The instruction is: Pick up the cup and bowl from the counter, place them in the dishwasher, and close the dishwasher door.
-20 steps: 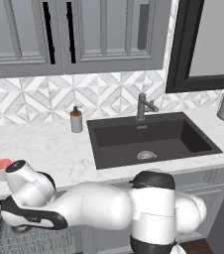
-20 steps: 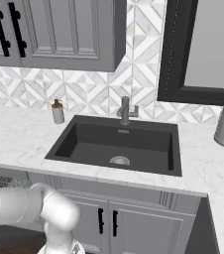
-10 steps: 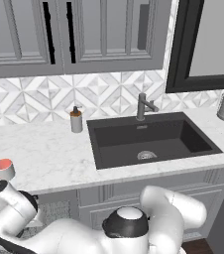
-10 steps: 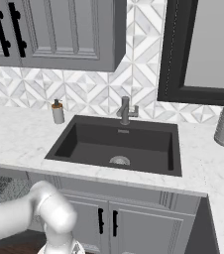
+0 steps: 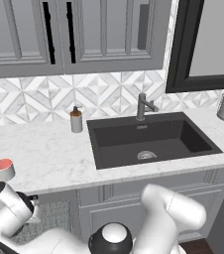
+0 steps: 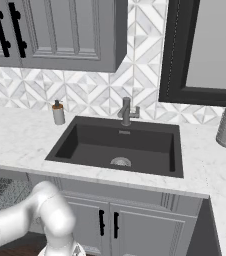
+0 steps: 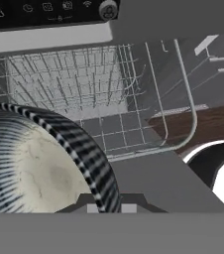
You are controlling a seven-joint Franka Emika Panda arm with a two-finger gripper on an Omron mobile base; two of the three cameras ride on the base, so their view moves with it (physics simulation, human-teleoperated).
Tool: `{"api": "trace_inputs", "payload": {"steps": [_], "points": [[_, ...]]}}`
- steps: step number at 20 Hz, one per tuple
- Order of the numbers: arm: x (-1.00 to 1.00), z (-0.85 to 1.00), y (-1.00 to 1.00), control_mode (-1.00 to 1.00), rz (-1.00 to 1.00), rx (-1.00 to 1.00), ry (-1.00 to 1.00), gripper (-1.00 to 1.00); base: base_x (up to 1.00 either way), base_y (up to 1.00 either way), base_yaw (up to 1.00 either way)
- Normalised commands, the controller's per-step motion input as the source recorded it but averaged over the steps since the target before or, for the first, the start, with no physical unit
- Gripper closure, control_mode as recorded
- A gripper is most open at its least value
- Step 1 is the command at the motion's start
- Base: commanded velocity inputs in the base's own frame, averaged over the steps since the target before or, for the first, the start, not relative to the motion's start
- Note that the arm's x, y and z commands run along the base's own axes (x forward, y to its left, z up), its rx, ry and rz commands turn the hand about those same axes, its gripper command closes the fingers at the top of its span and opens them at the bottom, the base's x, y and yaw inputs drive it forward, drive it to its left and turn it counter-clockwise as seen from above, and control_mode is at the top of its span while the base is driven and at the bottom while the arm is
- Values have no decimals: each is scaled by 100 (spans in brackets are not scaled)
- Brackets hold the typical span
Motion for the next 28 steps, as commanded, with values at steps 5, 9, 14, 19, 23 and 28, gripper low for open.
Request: {"api": "trace_inputs", "payload": {"steps": [5,9,14,19,23,28], "points": [[24,-39,0,-100,0,0,0,100,0,0,0],[31,-72,0,-100,0,0,0,100,0,0,0],[27,-68,0,-100,0,0,-3,100,0,0,0],[17,-58,11,-100,0,0,-3,100,0,0,0],[21,-45,19,-100,0,0,0,100,0,0,0],[15,-31,19,-100,0,0,0,100,0,0,0]]}}
